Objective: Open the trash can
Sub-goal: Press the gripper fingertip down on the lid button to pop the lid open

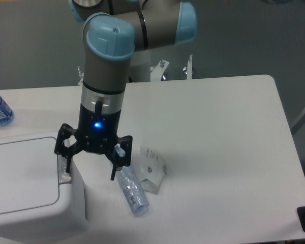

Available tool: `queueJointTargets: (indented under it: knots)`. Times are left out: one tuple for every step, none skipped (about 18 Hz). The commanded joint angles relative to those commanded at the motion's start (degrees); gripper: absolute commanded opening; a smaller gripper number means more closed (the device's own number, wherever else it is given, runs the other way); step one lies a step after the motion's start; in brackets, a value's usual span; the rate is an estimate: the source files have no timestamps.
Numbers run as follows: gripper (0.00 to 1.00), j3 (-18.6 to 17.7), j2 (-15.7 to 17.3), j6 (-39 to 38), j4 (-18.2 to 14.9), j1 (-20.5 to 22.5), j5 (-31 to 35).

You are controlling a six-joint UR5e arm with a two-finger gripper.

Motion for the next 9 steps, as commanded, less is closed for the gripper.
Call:
queueJointTargets:
  knots:
    - [1.00,-0.1,0.1,-0.1,0.0,-0.1,0.0]
    - [1.00,-0.2,0.2,-0.1,0.0,-0.2,0.0]
    - [1.00,-0.3,0.1,-0.1,0.0,-0.2,0.0]
    - [1.00,-0.3,0.1,-0.1,0.0,-0.2,0.0]
    - [1.00,-0.3,0.0,0.0,0.0,-0.2,0.1]
    - [1.00,-0.3,0.0,0.0,0.0,-0.2,0.1]
    - [1.00,-0.4,0.0,0.0,0.0,-0.2,0.1]
    - [1.00,-0.4,0.0,0.0,0.0,-0.2,0.1]
    - [1.00,-0.4,0.0,0.0,0.0,-0.2,0.2]
